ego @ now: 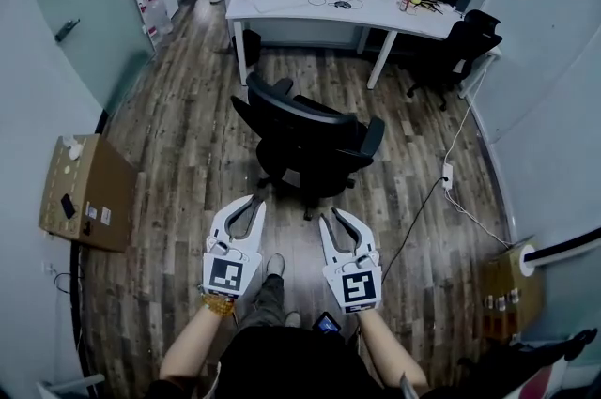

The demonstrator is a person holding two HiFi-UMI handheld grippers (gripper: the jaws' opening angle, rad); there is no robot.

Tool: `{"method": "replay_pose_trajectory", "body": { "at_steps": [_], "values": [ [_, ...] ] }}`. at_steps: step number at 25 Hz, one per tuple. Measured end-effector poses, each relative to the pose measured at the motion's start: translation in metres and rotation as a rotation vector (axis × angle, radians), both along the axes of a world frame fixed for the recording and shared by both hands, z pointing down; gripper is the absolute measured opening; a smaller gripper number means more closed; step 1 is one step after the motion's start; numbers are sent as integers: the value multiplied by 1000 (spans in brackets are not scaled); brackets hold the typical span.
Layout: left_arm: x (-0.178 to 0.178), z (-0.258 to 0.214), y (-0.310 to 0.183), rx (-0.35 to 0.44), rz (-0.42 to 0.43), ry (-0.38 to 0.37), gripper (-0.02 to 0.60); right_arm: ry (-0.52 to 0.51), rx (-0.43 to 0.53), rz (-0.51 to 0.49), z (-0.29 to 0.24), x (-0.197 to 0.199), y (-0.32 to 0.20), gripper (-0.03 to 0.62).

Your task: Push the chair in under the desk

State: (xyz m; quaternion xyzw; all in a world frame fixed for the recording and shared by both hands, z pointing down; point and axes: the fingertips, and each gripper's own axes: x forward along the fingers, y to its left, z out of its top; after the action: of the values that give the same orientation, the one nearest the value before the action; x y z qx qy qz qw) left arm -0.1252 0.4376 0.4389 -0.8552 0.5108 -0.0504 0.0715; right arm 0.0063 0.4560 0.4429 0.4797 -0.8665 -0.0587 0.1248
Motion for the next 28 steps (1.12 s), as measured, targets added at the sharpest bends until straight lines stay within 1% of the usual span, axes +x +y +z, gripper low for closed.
{"method": "replay_pose_trajectory", "body": {
  "at_steps": [3,8,10,13,16,22,24,28],
  "values": [
    [-5,7,-28,-22,4,-1,52,27,-12,10,6,3,-26,92],
    [-17,19,-80,-14,34,-40,61,67,-21,26,17,6,-71,106],
    [-20,29,-98,-7,54,-76,64,81,-34,38,24,12,-84,106],
    [-30,45,-127,-28,71,-121,80,121,-61,54,37,19,-103,109],
    [-41,55,-160,-29,99,-177,99,150,-75,75,47,25,-127,114],
    [-61,73,-226,-16,165,-243,135,218,-147,110,80,42,-170,132],
    [-67,88,-247,-32,187,-278,139,225,-181,123,92,50,-182,141],
    [-78,118,-286,-72,237,-369,182,280,-225,138,114,67,-201,164]
  ]
}}
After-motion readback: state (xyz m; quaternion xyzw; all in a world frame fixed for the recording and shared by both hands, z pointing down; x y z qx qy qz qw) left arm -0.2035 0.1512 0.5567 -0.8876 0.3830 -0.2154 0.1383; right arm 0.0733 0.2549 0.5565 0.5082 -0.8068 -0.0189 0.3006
